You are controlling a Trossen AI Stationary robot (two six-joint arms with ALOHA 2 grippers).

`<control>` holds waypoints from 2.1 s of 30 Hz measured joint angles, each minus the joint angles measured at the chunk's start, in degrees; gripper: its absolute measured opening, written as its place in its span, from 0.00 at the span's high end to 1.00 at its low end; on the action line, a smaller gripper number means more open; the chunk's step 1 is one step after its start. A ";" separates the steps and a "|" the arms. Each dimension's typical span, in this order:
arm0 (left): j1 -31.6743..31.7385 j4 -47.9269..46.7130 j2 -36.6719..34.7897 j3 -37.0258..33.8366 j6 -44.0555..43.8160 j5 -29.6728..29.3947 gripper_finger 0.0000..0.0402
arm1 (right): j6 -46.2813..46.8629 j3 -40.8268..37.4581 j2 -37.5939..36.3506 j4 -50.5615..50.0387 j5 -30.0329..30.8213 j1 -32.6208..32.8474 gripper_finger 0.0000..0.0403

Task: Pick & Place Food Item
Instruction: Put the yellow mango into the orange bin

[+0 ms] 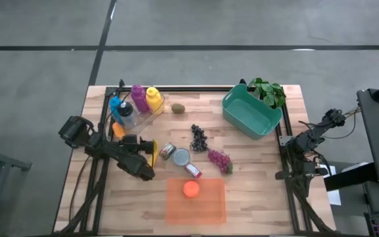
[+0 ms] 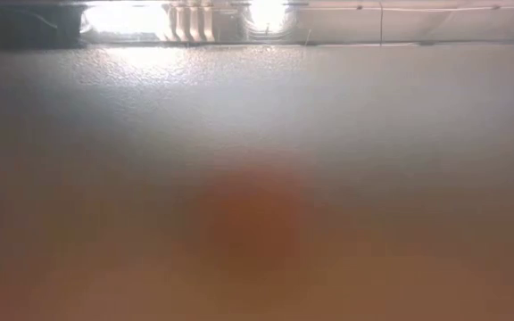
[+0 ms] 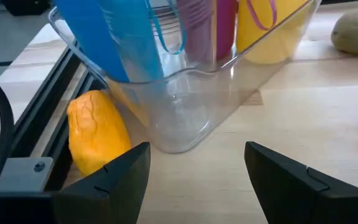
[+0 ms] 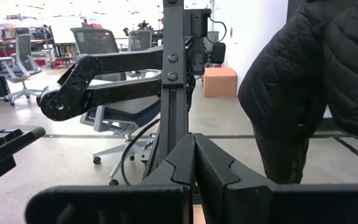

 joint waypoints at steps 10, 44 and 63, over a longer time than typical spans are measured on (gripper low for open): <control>-0.73 0.68 -8.02 -2.47 5.40 5.34 0.34 | 0.01 0.01 0.00 0.00 -0.01 0.00 0.98; 0.26 4.30 -13.65 -6.62 4.03 12.36 0.34 | 0.01 0.00 0.00 0.00 -0.01 -0.01 0.98; 2.09 3.52 5.88 -6.47 -9.24 11.47 0.34 | -0.01 0.00 0.00 0.00 -0.01 0.01 0.98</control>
